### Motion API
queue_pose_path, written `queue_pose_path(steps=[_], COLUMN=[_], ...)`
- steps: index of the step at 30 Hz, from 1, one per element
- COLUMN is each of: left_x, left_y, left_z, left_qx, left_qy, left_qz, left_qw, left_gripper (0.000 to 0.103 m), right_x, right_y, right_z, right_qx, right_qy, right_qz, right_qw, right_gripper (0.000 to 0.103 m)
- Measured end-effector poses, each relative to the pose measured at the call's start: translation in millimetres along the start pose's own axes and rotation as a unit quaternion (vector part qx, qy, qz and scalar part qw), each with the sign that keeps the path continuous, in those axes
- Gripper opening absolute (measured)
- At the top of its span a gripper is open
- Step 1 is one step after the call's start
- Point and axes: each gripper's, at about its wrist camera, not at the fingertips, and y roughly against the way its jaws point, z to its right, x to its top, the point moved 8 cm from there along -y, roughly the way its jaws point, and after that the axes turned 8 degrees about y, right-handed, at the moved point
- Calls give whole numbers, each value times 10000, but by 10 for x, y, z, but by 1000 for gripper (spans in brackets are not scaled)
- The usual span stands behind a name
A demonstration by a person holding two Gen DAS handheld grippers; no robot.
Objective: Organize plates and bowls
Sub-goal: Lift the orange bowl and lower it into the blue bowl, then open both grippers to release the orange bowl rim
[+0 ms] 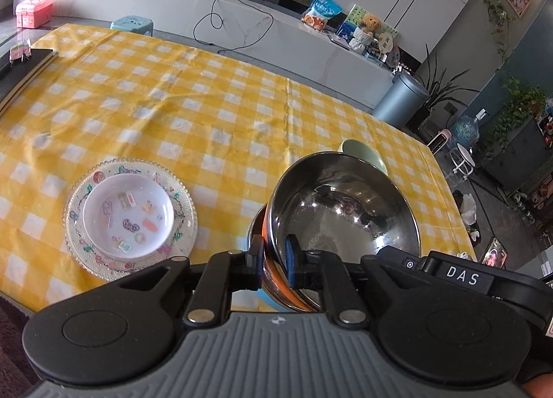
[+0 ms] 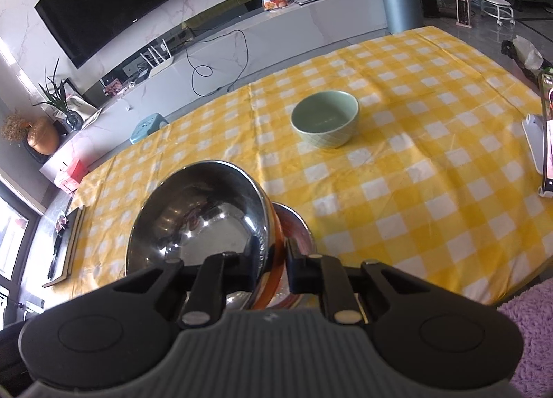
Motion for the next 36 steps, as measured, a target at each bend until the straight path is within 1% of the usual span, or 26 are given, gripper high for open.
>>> queue_pose_path(steps=[5, 11, 17, 20, 23, 27, 36], left_x=[-51, -91, -88, -84, -92, -129, -125], left_y=[-88, -158, -229, -259, -286, -347, -347], left_z=[-6, 9, -2, -2, 16, 3, 17], left_qx=[23, 90, 144, 145, 190, 246, 188], left_qy=[9, -44, -30, -22, -118, -150, -289], left_qz=[-161, -209, -253, -217, -155, -208, -177], left_qw=[9999, 9997, 9996, 9997, 9996, 9994, 9992], left_gripper=[15, 16, 17, 17, 18, 19, 19], right_x=[-21, -64, -63, -83, -98, -102, -93], right_y=[-82, -221, -298, -348, -393, -419, -433], right_z=[36, 91, 112, 118, 131, 137, 163], right_qx=[-112, -268, -322, -337, -390, -444, -405], right_qy=[31, 101, 122, 104, 128, 171, 155], right_qz=[-37, -137, -169, -221, -230, -205, -152], right_qw=[9999, 9995, 9993, 9991, 9989, 9987, 9989], right_gripper=[13, 10, 10, 10, 9, 8, 8])
